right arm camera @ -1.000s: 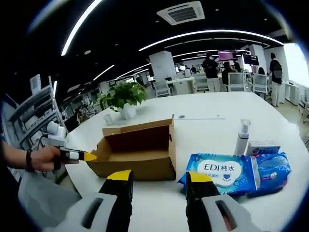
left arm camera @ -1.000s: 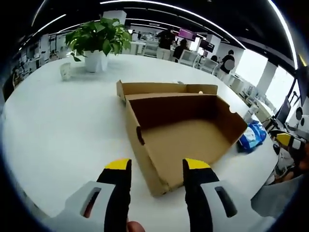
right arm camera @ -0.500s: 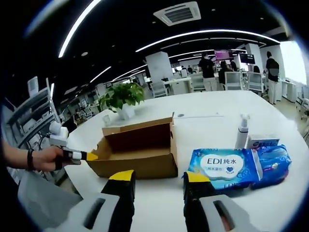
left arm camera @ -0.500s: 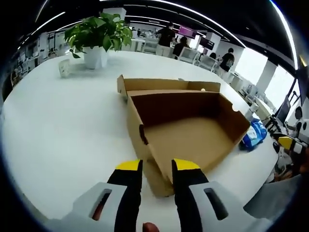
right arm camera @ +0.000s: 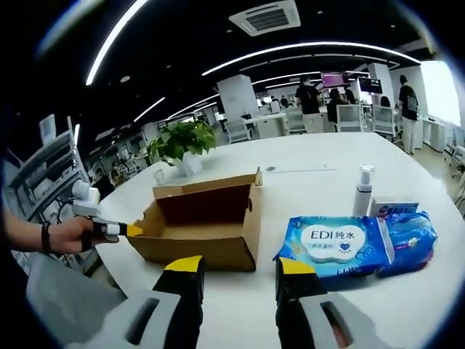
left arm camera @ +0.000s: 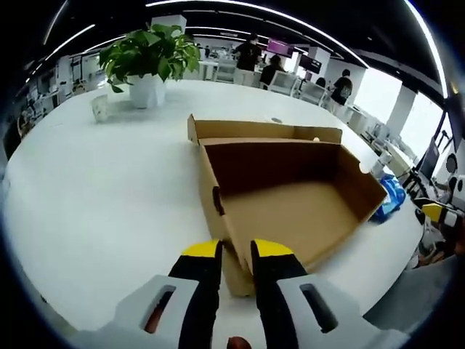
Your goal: Operate the shoe box by opening the lid, removing the specified soft item, and placing it in the target area until the item is outside and the box remains undamaged.
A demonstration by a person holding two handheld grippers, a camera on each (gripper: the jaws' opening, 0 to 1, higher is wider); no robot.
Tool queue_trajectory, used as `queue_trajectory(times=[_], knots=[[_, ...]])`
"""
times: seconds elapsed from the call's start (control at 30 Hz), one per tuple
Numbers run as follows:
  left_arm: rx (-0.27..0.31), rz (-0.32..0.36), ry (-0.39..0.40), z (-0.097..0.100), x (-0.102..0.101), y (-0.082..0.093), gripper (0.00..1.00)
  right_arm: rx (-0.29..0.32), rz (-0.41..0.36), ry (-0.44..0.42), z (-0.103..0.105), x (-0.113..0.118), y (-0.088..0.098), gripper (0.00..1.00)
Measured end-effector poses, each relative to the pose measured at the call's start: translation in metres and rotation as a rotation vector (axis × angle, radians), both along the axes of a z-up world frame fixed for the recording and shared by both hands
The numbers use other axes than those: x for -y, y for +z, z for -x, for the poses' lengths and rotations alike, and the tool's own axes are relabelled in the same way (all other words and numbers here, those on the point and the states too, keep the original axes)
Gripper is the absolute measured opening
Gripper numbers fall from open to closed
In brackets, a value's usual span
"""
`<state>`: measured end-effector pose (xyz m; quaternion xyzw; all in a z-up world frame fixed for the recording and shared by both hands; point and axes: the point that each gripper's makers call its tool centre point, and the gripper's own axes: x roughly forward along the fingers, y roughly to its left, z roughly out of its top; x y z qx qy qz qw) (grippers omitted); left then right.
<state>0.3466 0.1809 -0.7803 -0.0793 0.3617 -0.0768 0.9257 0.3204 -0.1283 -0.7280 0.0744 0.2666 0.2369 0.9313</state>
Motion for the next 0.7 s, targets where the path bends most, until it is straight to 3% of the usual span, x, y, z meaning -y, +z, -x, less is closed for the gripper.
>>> queue_trajectory(times=[0.27,0.7], knots=[[0.000,-0.034,-0.012,-0.003,-0.002,-0.001,0.14,-0.009,0.001,0.001,-0.009,-0.001,0.001,0.35],[-0.010,-0.096,0.017,-0.003,-0.013,-0.002,0.06,0.021,0.035,0.026,-0.070,-0.019,0.021,0.34]])
